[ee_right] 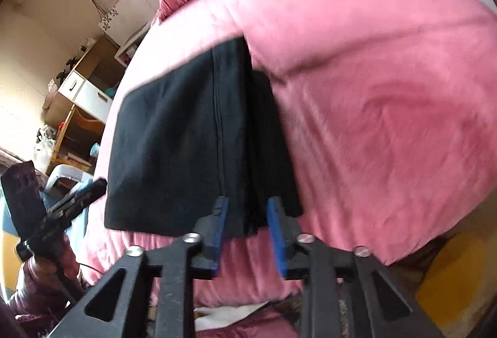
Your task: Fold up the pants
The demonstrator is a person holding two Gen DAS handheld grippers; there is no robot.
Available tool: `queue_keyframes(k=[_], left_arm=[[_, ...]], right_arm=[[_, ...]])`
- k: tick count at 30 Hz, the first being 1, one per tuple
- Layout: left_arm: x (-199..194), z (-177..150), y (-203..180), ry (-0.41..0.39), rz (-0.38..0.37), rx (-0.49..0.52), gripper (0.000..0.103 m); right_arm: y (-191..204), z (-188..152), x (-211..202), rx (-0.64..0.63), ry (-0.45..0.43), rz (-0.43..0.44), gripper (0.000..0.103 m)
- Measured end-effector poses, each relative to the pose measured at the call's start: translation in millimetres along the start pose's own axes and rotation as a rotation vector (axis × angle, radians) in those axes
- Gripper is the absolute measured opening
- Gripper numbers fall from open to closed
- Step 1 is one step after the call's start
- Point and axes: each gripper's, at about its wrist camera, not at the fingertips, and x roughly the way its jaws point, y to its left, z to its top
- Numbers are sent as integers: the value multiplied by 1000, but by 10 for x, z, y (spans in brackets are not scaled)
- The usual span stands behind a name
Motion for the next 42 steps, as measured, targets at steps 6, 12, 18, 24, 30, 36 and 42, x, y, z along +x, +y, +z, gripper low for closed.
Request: queue_keyframes(k=[6, 12, 18, 24, 30, 36, 42], left_arm=[[131, 40, -228, 7, -25, 72, 29], [338, 64, -396, 32, -2, 107, 29], [590, -21, -552, 103, 49, 170, 29], [791, -140, -716, 150, 118, 234, 29], [873, -139, -775, 161, 143, 240, 29], [887, -143, -802, 163, 155, 239, 29], [925, -188, -857, 161, 170, 241, 29]], right_arm=[[148, 517, 52, -2, -73, 19, 42], [193, 947, 424, 51, -59, 3, 52], [278, 1019, 785, -12, 10, -93, 13], [32, 921, 943, -10, 37, -185, 11], [-365, 758, 1015, 111, 81, -187, 11], [-385, 647, 837, 112, 36, -159, 11], [-148, 649, 478, 54, -41, -34, 29]])
